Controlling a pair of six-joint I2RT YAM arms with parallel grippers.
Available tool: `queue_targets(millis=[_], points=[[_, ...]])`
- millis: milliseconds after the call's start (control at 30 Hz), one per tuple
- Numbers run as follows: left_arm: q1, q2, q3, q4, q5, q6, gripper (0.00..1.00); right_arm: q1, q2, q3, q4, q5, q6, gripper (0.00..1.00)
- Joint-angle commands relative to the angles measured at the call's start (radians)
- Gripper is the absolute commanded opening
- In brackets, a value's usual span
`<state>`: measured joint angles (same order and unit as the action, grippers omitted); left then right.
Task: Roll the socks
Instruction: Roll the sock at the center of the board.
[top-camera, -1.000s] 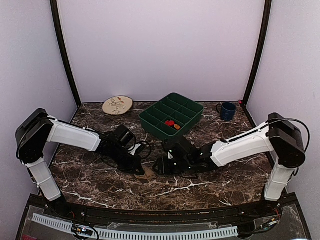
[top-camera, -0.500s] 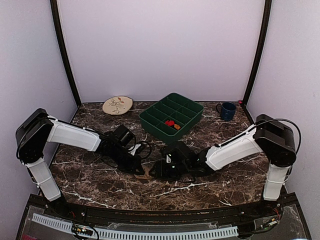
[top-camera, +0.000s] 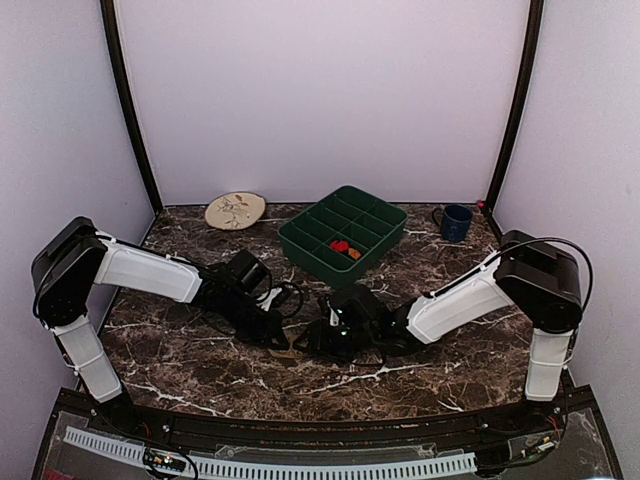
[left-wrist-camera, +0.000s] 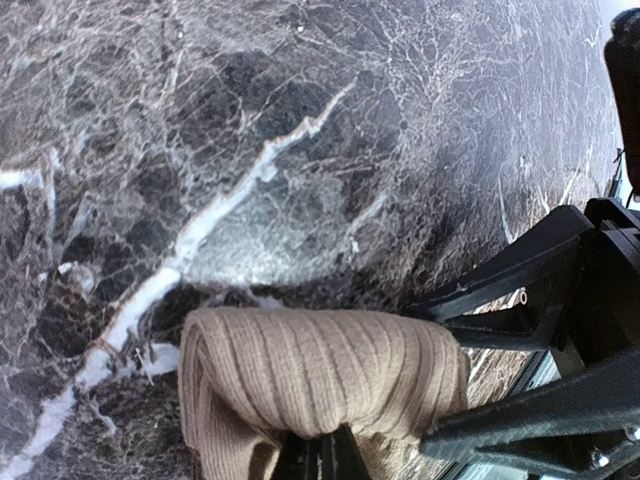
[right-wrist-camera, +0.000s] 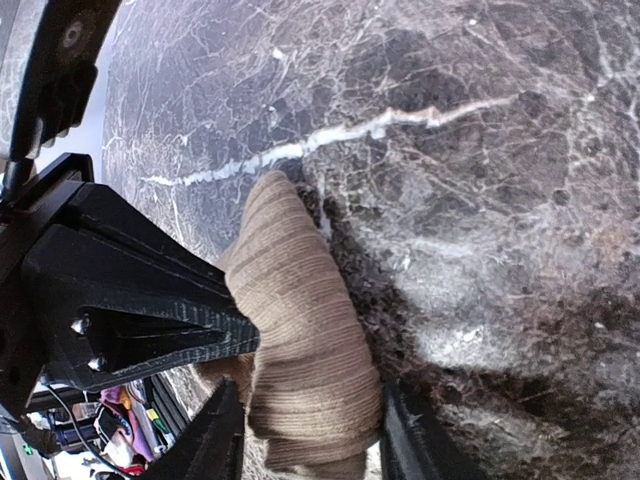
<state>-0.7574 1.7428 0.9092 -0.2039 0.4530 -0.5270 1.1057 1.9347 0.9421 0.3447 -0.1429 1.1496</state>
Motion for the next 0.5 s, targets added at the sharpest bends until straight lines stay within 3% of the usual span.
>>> queue_targets(millis=[0,233,400,467], points=[[-0.003,0.038,-0.019,-0.033,-0.05,0.014,0.0,-0.004,0.038,-0.018,0.028,-0.019,0.02,0.37],[-0.002,0.046,-0.011,-0.037,-0.048,0.014,0.0,-0.004,0.05,-0.013,0.035,-0.025,0.013,0.2],[-0.002,0.046,-0.004,-0.045,-0.048,0.008,0.0,-0.004,0.045,0.001,0.011,-0.014,-0.037,0.0],[-0.001,0.04,-0.001,-0.053,-0.053,0.003,0.0,-0.003,0.04,0.016,-0.019,0.004,-0.072,0.0]])
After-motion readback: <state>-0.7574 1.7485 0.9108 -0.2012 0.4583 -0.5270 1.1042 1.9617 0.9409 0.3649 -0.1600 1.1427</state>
